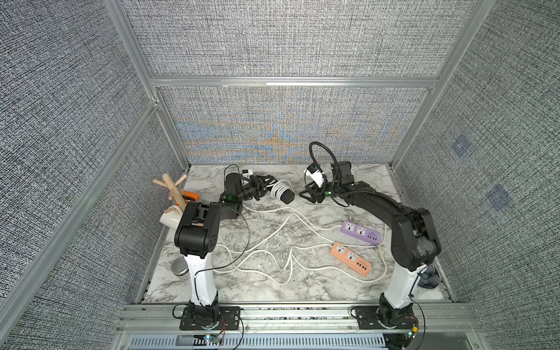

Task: Unwrap the cord wrapped around the power strip
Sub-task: Unwrap the power cord from the power strip.

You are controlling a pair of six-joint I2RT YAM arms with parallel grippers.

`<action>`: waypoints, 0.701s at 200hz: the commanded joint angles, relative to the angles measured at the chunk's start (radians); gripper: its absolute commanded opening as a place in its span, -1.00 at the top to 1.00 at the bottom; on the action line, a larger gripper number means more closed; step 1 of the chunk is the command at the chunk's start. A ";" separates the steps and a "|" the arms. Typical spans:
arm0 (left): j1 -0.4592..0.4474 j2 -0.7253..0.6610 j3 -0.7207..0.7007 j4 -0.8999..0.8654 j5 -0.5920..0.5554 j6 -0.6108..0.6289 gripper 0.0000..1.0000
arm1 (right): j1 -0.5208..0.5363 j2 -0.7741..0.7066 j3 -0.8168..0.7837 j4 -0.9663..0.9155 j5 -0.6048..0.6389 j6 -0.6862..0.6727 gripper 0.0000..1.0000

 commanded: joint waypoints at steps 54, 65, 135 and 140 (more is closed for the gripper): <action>-0.005 -0.016 -0.001 -0.005 0.022 0.022 1.00 | 0.034 0.152 0.023 0.229 -0.029 0.251 -0.11; -0.006 -0.016 0.000 -0.007 0.023 0.021 1.00 | 0.036 0.167 0.023 0.251 -0.018 0.282 -0.11; -0.017 -0.053 -0.012 0.009 0.020 0.010 1.00 | 0.037 0.239 0.035 0.325 0.004 0.343 0.18; -0.017 -0.053 -0.012 0.014 0.022 0.007 1.00 | 0.037 0.234 0.031 0.325 0.018 0.335 0.26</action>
